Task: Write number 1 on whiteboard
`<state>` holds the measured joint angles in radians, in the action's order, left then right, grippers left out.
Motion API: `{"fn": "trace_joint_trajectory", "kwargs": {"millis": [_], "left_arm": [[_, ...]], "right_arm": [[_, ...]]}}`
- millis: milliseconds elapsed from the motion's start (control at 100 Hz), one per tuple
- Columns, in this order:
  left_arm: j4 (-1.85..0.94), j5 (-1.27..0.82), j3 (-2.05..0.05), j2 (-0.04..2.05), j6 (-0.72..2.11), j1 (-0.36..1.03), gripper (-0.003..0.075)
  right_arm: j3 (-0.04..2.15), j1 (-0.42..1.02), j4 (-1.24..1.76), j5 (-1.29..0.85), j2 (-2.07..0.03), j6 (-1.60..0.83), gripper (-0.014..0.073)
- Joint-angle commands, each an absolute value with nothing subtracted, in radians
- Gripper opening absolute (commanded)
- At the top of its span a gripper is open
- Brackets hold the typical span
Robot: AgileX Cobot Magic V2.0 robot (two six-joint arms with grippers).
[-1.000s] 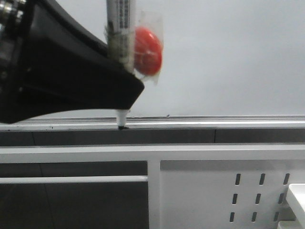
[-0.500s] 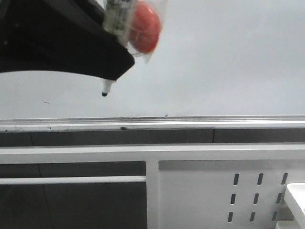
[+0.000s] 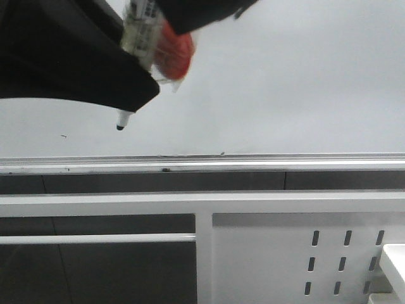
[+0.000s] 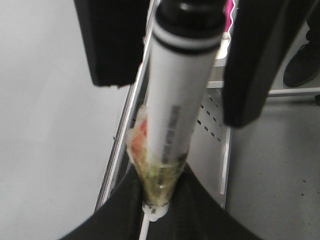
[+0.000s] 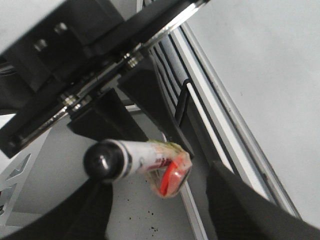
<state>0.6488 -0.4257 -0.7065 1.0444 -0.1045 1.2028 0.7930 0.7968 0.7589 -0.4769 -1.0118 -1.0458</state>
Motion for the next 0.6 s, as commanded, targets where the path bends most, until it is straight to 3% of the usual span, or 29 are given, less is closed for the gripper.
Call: {"fn": "trace_joint_trajectory", "kwargs": {"millis": [0, 590], "left_arm": [[0.664, -0.401, -0.742, 1.025, -0.114, 1.212, -0.002], [0.666, -0.381, -0.742, 1.025, -0.109, 1.212, -0.002]], "right_arm": [[0.83, 0.802, 0.776, -0.395, -1.026, -1.057, 0.0378], [0.83, 0.805, 0.808, -0.37, -1.048, -1.057, 0.0377]]}}
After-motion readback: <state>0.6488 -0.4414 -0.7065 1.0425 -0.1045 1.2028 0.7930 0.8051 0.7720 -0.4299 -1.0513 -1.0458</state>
